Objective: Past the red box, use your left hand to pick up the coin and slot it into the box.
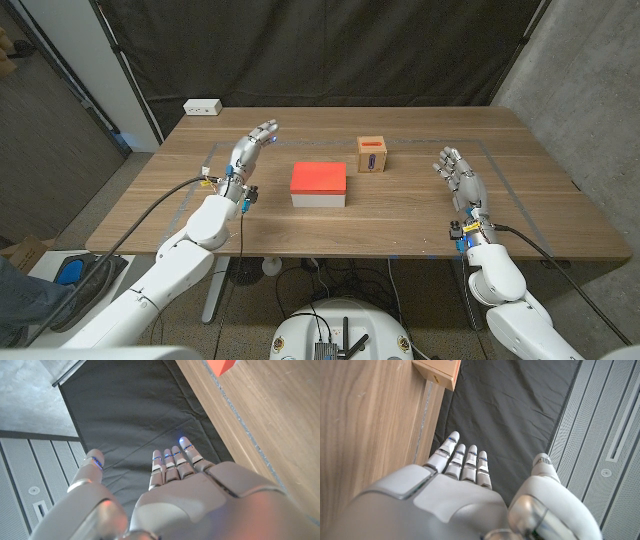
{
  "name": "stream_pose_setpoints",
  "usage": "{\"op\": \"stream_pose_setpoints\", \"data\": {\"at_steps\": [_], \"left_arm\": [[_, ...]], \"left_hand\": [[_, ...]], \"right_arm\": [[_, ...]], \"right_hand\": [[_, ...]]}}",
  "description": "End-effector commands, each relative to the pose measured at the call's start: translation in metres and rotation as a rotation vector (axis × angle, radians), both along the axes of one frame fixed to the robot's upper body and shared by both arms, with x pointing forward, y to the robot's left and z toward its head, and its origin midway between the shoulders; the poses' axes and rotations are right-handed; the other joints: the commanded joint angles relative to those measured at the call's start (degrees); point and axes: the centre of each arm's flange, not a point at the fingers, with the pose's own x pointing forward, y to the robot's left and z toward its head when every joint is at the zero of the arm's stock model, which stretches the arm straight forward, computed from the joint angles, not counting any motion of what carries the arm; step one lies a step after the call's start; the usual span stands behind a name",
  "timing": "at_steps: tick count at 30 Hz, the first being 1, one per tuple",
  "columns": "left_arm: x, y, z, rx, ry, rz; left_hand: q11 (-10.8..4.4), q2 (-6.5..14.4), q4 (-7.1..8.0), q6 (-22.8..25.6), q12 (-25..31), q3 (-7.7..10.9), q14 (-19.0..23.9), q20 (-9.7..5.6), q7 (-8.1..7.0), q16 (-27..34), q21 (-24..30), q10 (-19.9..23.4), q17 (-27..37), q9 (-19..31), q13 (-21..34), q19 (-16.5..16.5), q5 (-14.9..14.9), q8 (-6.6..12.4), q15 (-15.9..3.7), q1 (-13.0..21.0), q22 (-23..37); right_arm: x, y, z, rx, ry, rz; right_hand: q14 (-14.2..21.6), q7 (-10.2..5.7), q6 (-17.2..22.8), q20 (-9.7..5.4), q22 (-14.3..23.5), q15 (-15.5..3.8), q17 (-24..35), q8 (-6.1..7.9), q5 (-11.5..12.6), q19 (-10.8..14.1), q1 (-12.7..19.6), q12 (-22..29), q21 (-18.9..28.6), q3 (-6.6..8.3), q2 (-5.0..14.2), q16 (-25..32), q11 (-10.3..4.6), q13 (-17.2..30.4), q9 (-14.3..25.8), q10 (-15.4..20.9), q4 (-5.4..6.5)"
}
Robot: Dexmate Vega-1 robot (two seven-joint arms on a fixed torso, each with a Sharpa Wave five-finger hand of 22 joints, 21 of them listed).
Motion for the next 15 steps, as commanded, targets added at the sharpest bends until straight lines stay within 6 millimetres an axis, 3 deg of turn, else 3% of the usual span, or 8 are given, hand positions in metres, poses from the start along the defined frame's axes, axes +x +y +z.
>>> {"op": "stream_pose_setpoints", "data": {"at_steps": [1, 15], "left_arm": [[0.003, -0.001, -0.03, -0.142, 0.048, -0.077], [0.008, -0.004, -0.044, -0.182, 0.072, -0.109]], "left_hand": [[0.01, 0.2, 0.0, -0.6, -0.5, -0.29, -0.5, -3.07, 0.06, -0.4, -0.6, -0.6, 0.2, 0.2, 0.1, -0.7, -0.3, 0.06, 0.14, -0.4, 0.1], [0.05, 0.7, -0.02, -0.6, -0.4, -0.41, -0.4, -3.23, 0.15, -0.6, -1.3, -0.2, 0.2, 0.1, 0.2, -0.9, -0.3, 0.32, 0.28, -0.4, 0.1]], "right_arm": [[0.014, 0.001, -0.007, -0.029, 0.034, 0.059], [0.019, 0.004, -0.012, -0.036, 0.055, 0.063]], "right_hand": [[0.0, 0.45, -0.1, -0.38, 0.2, -0.2, 0.1, -0.26, 0.1, 0.1, -0.2, -0.2, 0.2, -0.42, 0.23, 0.3, 0.17, 0.1, 0.2, -0.4, 0.04], [0.1, 0.82, 0.3, -0.28, 0.2, -0.12, 0.1, -0.09, 0.1, 0.2, -0.3, 0.0, 0.1, -0.5, 0.31, 0.3, 0.19, 0.1, 0.2, 0.2, 0.13]]}}
